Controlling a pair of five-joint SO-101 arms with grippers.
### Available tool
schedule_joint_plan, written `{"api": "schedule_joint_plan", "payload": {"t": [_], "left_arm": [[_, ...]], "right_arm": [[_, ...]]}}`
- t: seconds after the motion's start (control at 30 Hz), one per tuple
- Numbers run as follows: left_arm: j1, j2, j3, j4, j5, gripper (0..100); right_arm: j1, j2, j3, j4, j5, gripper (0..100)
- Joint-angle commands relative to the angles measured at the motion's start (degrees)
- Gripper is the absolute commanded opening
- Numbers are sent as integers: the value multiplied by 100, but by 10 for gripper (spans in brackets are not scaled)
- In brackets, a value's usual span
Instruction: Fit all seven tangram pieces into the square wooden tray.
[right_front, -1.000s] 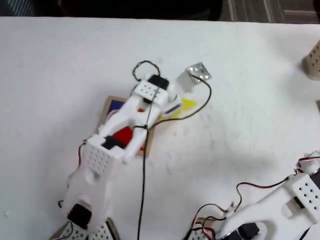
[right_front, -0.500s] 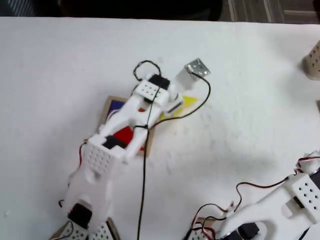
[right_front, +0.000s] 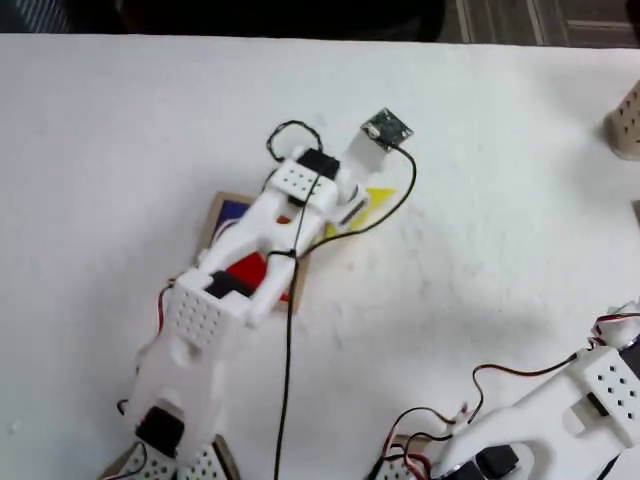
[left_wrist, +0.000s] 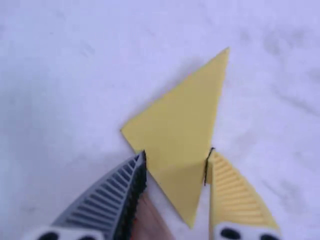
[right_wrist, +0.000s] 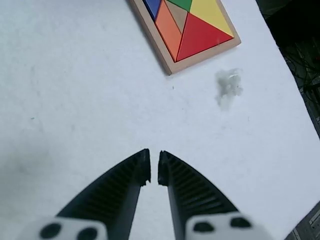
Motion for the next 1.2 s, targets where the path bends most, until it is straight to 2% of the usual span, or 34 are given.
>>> {"api": "schedule_joint_plan", "payload": {"t": [0.0, 0.33, 0.77, 0.9, 1.07, 1.17], "left_arm": [[31, -462, 26, 167, 149, 203], [171, -1385, 1574, -519, 149, 203], [629, -4048, 5371, -2374, 158, 203], [549, -4541, 5644, -2505, 598, 223], [295, -4453, 5398, -2514, 1767, 403], [198, -4075, 4958, -2488, 1943, 426]], "right_arm": [[40, -48, -26, -110, 105, 34], [66, -57, -26, -110, 105, 34], [110, -48, -26, -119, 114, 34], [110, -48, -26, -101, 114, 34], [110, -48, -26, -84, 114, 34], [110, -48, 0, -84, 114, 34]]}}
